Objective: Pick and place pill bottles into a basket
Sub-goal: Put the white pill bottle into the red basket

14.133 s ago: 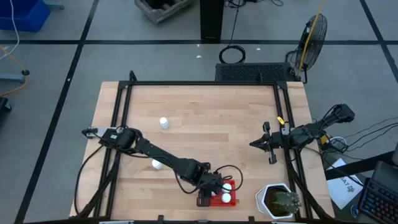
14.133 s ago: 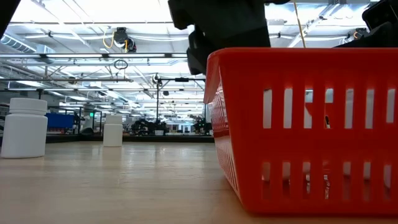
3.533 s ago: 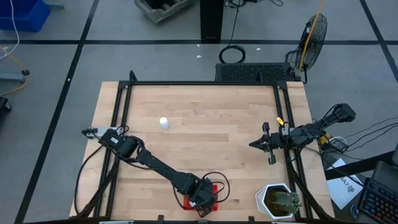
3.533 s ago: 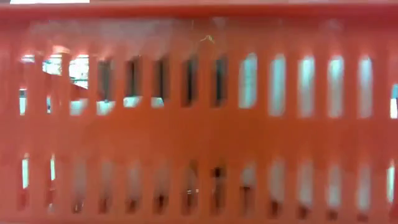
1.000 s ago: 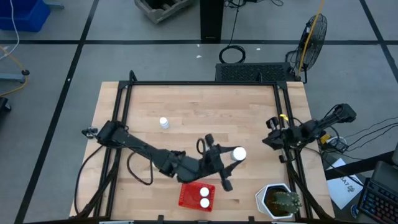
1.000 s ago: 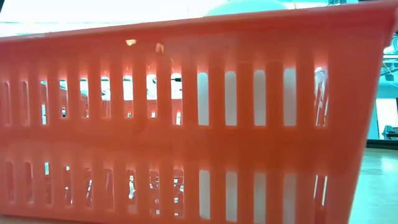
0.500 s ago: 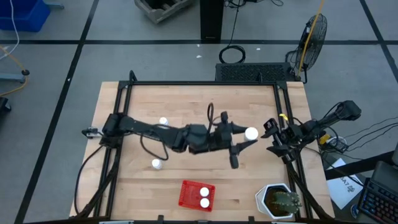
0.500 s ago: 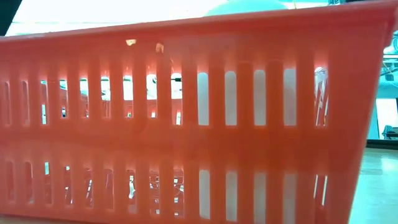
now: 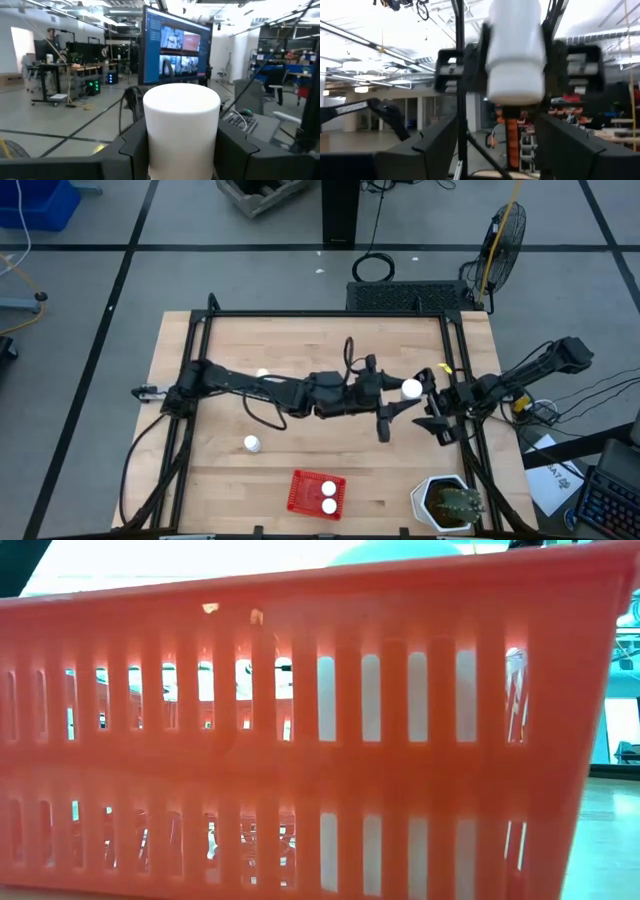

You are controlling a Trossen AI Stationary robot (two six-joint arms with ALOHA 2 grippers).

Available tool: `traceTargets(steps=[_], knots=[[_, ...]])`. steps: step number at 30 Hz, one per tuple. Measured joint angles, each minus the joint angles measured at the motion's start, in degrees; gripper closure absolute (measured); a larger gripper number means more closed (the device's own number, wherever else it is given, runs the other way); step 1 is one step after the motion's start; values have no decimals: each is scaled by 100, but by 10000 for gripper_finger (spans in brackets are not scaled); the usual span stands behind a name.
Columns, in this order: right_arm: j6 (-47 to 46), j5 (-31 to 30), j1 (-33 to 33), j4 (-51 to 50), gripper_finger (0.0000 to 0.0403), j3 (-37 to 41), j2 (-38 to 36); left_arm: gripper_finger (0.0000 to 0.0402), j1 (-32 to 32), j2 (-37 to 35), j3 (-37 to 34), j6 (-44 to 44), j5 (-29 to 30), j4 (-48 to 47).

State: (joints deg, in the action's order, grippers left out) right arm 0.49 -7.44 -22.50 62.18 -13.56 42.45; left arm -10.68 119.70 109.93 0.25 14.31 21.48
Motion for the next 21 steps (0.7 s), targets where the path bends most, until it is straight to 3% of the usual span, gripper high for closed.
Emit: traceTargets(steps=[5, 14, 21], knots=[[39, 464, 35, 468, 144, 0, 182, 233, -120, 80, 0, -1, 69, 67], [37, 446, 48, 657, 147, -104, 408, 233, -73, 235, 0, -69, 80, 316], [160, 400, 51, 613, 173, -197, 583, 233, -43, 252, -1, -79, 77, 315]])
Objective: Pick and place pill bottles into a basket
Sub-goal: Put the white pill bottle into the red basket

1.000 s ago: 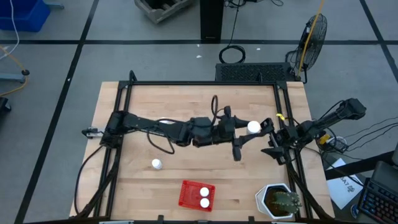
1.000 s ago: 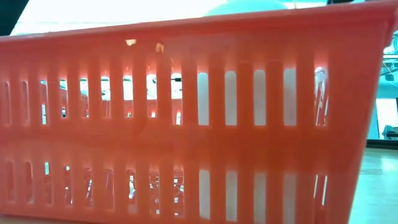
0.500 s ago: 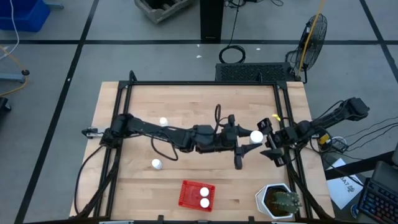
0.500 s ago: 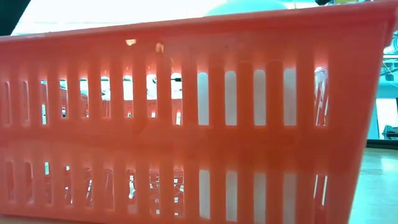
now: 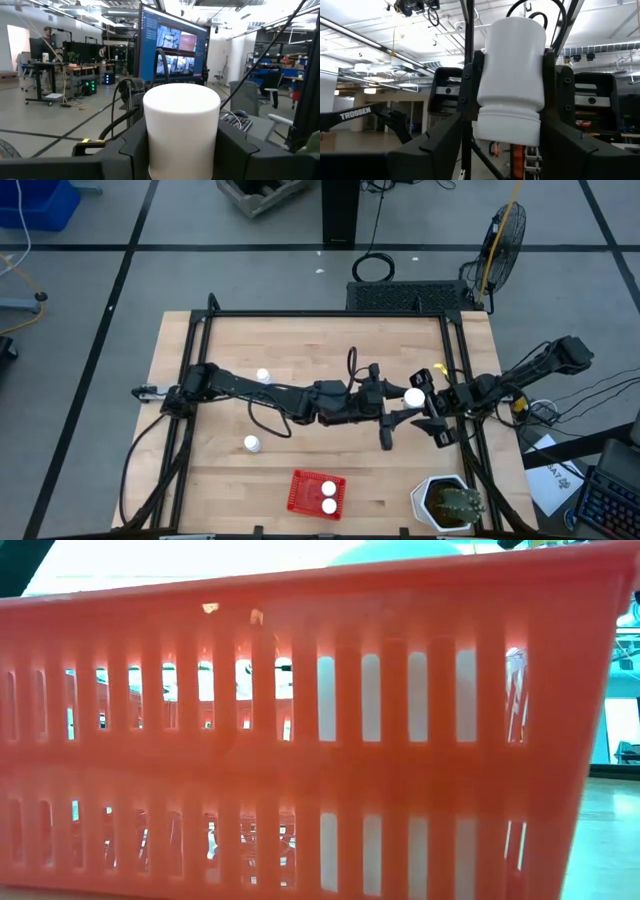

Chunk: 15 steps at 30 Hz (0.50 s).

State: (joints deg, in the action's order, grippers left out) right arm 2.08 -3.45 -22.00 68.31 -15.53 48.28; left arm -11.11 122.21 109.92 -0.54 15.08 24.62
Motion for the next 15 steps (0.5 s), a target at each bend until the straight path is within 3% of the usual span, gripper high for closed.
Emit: traceTargets(steps=[8, 15], knots=[[-6, -11, -2, -31, 256, 0, -1, 208, -28, 0, 0, 24, -232, -44], [-72, 35, -7, -121, 256, 0, -1, 220, -63, -4, 1, -2, -148, -260]])
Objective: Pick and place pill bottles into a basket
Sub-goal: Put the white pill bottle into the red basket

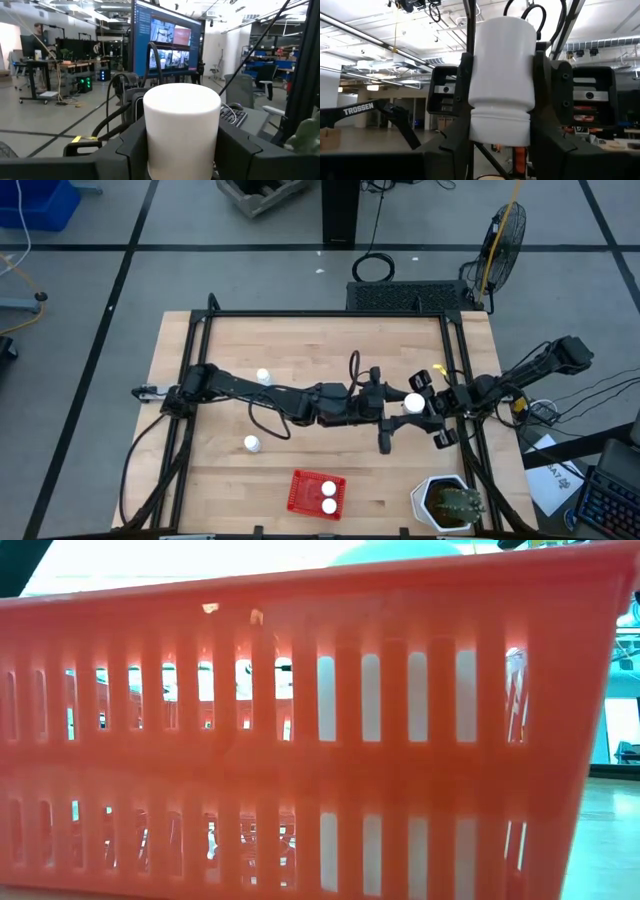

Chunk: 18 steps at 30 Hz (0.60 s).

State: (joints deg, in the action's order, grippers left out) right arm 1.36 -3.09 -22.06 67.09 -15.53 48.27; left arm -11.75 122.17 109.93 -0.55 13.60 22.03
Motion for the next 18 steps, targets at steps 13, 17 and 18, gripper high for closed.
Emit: traceTargets(steps=[13, 17, 18], knots=[[-659, 35, -17, -1582, 256, -7, -233, 139, -70, -466, -2, -797, -120, -1819], [-966, 22, -17, -2464, 256, -7, -360, 130, -70, -729, -2, -1527, -119, -3185], [-1079, 21, -17, -2756, 256, -7, -379, 129, -70, -784, -2, -1770, -136, -3540]])
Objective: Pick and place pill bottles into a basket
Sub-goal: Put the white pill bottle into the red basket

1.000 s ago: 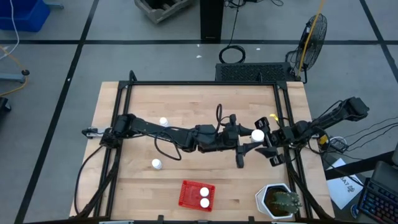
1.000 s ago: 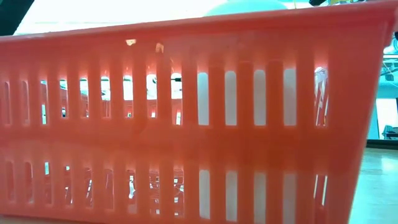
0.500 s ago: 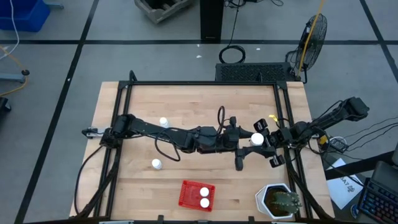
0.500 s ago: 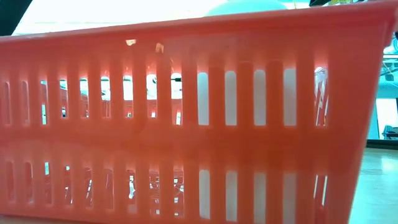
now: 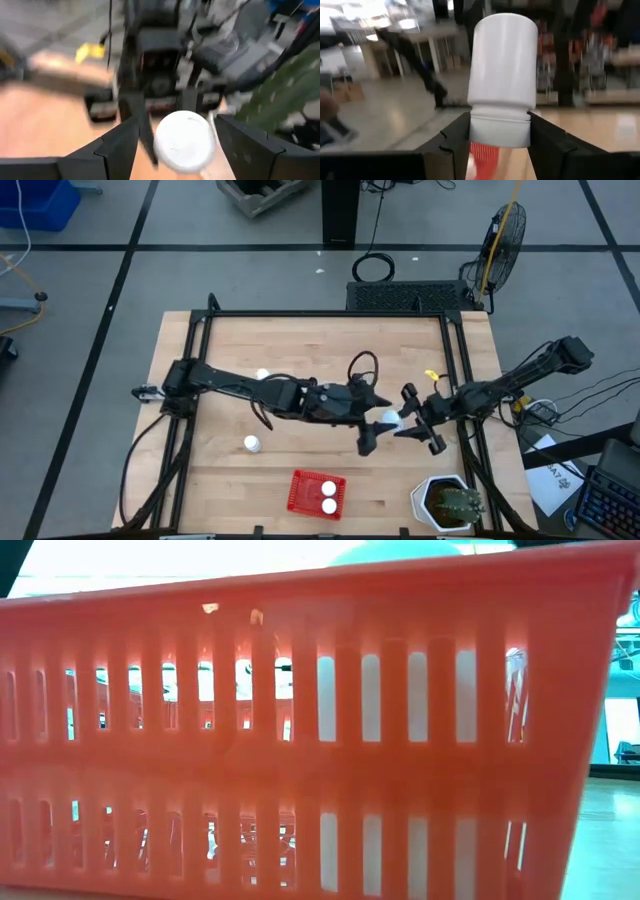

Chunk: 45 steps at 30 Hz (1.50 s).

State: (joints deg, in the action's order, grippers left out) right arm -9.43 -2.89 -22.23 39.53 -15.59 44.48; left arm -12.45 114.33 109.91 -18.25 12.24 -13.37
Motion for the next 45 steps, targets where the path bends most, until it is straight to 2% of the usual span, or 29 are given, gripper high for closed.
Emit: traceTargets(steps=[7, 10, 12, 26, 30, 37, 45], knots=[[-641, -296, 4, -1487, 256, 0, 57, 128, -27, 7, 0, -1406, -333, -1118], [-780, -299, 4, -1735, 256, 2, 58, 128, -6, 78, -5, -2046, -359, -1770], [-791, -292, 4, -1804, 256, 2, 56, 128, 12, 204, -11, -2252, -324, -1823], [-791, -212, 6, -1952, 256, 2, 144, 120, 315, 467, -7, -2263, -664, -1318], [-790, -149, 21, -1923, 256, 2, 163, 128, 370, 467, -7, -2208, -1110, -1336], [-767, -144, 26, -1767, 256, 2, 162, 153, 380, 467, -4, -2239, -1151, -1330], [-747, -135, 28, -1614, 256, 2, 162, 156, 378, 560, 2, -2244, -1334, -1202]])
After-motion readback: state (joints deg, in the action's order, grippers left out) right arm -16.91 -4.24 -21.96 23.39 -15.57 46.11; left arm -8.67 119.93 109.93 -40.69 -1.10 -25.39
